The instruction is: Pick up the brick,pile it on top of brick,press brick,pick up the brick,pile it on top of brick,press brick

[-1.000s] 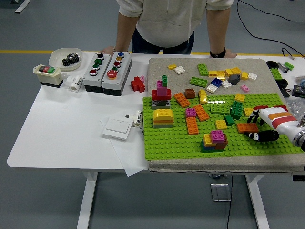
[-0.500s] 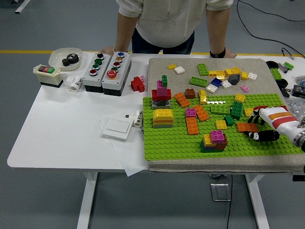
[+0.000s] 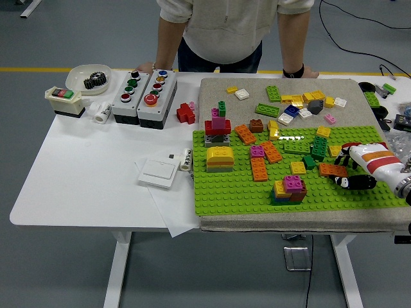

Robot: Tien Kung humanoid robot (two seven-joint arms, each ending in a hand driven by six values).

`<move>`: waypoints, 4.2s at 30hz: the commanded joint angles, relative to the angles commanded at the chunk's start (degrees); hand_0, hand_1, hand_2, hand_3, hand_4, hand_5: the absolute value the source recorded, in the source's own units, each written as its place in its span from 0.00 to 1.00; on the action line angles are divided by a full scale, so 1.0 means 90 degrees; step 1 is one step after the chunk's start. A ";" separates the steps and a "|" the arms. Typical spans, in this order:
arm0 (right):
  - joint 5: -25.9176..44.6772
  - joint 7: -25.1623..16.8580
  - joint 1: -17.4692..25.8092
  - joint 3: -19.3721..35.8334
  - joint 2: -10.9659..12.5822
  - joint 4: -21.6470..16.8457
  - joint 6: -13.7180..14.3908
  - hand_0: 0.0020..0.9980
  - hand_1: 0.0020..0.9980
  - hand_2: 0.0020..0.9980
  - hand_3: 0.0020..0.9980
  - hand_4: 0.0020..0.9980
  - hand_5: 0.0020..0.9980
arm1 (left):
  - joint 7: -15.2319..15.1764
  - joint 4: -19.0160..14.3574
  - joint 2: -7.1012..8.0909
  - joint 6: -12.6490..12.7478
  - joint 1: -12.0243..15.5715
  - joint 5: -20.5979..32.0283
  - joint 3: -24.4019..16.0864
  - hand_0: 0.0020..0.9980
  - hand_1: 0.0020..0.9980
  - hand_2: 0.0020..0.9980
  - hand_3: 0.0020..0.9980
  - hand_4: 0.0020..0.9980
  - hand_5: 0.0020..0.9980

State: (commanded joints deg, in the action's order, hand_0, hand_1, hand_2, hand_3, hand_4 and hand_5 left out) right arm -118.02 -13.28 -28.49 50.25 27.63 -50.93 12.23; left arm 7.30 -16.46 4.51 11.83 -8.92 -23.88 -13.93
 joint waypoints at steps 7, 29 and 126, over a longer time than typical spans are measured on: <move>0.0054 -0.0028 -0.0001 0.0023 0.0012 -0.0028 0.0006 0.19 0.39 0.49 0.51 0.72 0.46 | 0.0001 -0.0002 0.0002 0.0000 -0.0006 0.0002 0.0001 0.85 0.82 0.81 0.59 0.68 0.68; 0.0027 -0.0107 0.0093 0.0019 0.0092 -0.0211 0.0059 0.19 0.39 0.49 0.51 0.70 0.44 | 0.0034 0.0002 0.0001 -0.0007 0.0022 -0.0118 -0.0071 0.85 0.82 0.81 0.60 0.68 0.68; 0.0198 0.0139 0.0192 0.0197 -0.0213 -0.0046 0.0146 0.24 0.41 0.51 0.55 0.78 0.45 | 0.0113 -0.0016 0.0016 -0.0076 0.0020 -0.0346 -0.0173 0.84 0.82 0.81 0.60 0.68 0.68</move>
State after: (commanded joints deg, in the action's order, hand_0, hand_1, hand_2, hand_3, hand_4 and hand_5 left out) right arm -116.24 -12.03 -26.77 52.02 25.72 -51.35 13.54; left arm 8.32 -16.60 4.66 11.15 -8.74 -27.00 -15.49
